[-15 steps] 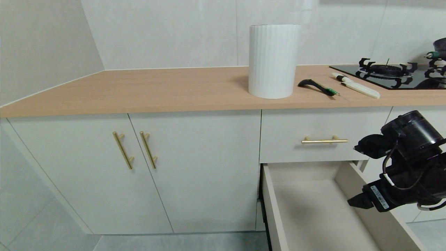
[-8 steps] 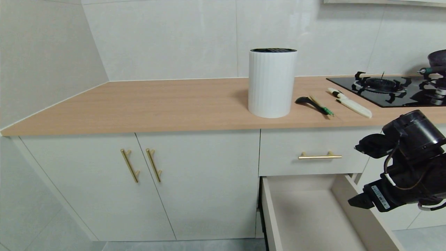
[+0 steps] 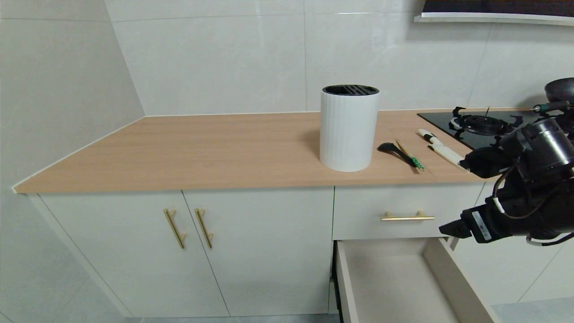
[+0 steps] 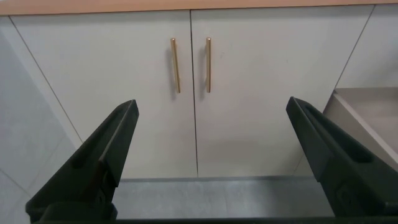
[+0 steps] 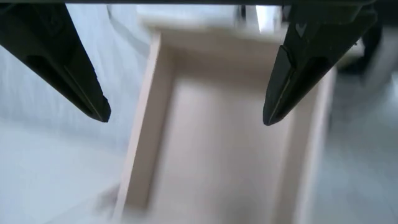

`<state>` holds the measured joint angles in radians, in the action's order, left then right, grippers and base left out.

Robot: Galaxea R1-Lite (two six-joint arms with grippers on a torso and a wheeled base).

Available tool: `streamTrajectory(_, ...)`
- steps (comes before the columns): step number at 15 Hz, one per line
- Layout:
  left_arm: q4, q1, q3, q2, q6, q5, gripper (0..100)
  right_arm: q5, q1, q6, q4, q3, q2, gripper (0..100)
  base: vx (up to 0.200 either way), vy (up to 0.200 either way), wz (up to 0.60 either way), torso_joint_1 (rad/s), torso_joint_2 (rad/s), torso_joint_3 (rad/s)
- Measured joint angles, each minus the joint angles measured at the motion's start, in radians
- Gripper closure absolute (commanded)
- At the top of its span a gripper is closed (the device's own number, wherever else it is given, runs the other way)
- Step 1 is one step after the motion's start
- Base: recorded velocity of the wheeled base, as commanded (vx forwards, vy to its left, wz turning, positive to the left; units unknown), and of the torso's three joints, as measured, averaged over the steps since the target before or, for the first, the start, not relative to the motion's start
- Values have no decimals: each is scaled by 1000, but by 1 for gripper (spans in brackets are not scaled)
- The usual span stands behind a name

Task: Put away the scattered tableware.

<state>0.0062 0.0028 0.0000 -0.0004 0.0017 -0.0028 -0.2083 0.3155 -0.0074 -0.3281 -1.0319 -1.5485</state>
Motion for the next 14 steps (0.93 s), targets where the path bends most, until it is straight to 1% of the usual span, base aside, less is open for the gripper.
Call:
streamTrajectory(1, 0, 0, 0, 0, 0, 0, 0, 1, -7, -2, 6, -40, -8, 0, 0, 0, 0, 0, 0, 0)
streamTrajectory(4, 0, 0, 0, 0, 0, 0, 0, -6, -28, -2, 3, -246, -89, 0, 0, 0, 0, 0, 0, 0)
streamTrajectory(6, 0, 0, 0, 0, 0, 0, 0, -15, -36, 8, -50, -401, -169, 0, 0, 0, 0, 0, 0, 0)
streamTrajectory(8, 0, 0, 0, 0, 0, 0, 0, -45, -42, 79, -125, -548, -263, 0, 0, 0, 0, 0, 0, 0)
streamTrajectory(9, 0, 0, 0, 0, 0, 0, 0, -74, -43, 111, -153, -600, -307, 0, 0, 0, 0, 0, 0, 0)
streamTrajectory(11, 0, 0, 0, 0, 0, 0, 0, -123, -45, 130, -167, -656, -377, 0, 0, 0, 0, 0, 0, 0)
streamTrajectory(14, 0, 0, 0, 0, 0, 1, 0, -137, -37, 208, -166, -711, -452, 0, 0, 0, 0, 0, 0, 0)
